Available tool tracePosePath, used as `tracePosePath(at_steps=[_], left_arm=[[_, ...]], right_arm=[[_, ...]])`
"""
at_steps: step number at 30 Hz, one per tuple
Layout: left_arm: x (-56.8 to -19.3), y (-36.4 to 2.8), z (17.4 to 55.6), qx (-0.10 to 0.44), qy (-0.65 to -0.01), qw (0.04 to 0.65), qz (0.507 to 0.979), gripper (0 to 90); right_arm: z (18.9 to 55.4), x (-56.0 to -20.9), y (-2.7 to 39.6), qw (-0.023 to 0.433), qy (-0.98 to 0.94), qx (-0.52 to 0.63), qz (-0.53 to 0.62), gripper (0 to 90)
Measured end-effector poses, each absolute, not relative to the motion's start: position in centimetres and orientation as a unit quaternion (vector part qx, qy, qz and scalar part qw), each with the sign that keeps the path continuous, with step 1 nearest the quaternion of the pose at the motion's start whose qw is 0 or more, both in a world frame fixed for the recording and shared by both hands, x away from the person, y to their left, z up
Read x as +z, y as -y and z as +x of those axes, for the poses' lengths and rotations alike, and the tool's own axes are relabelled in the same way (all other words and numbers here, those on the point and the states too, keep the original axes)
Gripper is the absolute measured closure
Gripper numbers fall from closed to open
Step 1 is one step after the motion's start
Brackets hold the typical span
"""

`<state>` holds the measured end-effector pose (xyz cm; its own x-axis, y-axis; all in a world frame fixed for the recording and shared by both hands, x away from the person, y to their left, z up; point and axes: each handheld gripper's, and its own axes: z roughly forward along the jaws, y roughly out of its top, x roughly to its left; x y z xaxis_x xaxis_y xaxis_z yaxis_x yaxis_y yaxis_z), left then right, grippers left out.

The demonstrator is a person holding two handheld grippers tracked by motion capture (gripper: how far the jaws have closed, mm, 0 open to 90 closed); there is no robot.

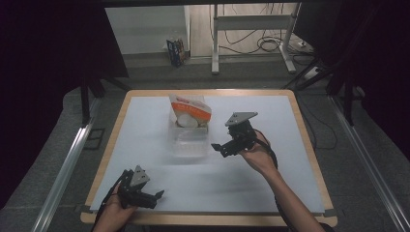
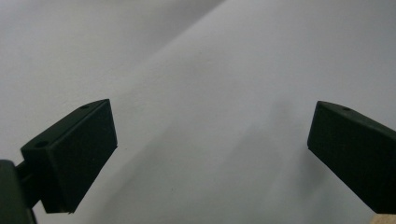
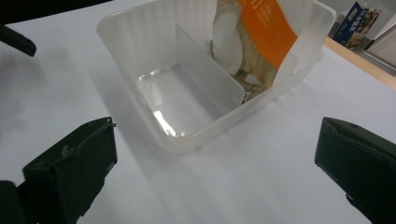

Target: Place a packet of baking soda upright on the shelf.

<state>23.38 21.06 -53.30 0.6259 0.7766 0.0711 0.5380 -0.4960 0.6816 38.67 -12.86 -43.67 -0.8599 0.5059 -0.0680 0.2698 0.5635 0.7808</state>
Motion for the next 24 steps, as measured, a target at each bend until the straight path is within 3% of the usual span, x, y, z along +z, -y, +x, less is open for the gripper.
tracePosePath(at_steps=[24], left_arm=[[-53.3,-21.1,23.4,0.185,-0.387,0.318,0.845,1.8]], right_arm=[[35.7,-46.3,16.6,0.142,-0.869,0.398,0.256,0.0]])
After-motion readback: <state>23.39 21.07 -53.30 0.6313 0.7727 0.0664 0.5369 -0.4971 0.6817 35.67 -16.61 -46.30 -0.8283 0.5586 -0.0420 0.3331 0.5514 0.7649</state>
